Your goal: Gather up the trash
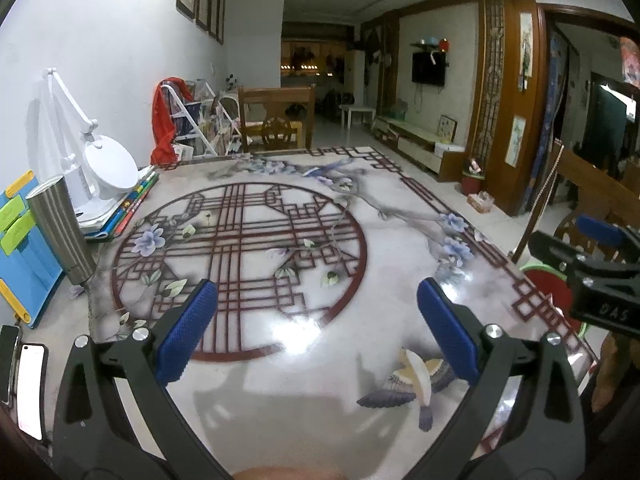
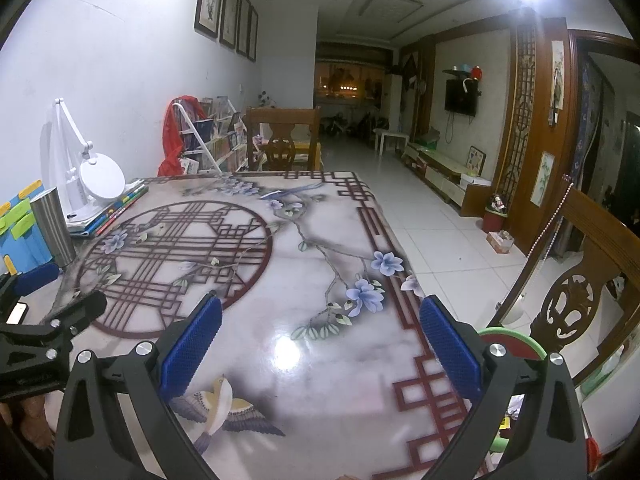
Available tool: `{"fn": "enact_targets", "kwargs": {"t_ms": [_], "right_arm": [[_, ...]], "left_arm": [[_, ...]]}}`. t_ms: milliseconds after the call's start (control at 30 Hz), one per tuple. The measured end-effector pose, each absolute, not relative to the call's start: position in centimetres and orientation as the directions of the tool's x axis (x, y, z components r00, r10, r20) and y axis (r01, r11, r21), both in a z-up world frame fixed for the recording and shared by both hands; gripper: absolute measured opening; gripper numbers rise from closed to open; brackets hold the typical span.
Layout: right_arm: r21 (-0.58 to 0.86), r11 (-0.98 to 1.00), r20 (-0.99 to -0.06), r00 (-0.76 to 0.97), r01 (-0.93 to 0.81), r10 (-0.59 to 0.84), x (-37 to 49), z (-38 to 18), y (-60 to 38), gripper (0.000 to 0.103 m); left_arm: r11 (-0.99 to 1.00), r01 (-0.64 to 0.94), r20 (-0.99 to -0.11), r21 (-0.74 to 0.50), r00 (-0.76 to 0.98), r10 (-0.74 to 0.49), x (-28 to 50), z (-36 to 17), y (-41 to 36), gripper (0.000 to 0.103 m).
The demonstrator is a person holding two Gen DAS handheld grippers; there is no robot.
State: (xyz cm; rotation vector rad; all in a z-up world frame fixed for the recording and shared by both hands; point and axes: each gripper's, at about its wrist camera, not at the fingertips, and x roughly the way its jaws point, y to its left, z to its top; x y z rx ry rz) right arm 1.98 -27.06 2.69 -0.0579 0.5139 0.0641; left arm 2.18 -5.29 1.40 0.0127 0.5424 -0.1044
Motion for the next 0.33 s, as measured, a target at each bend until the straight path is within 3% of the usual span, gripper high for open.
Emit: {"fn": "enact_targets", "kwargs": {"t_ms": [333], "right_arm": [[-0.041,0.996,-0.496,0.867,-0.076,0.045,1.94,2.48,-27.2,0.096]], "left_arm": [[0.996,0.089,-0.523,0.012,0.849,-0.07,2.23,1.38,-5.57,0.098]]}}
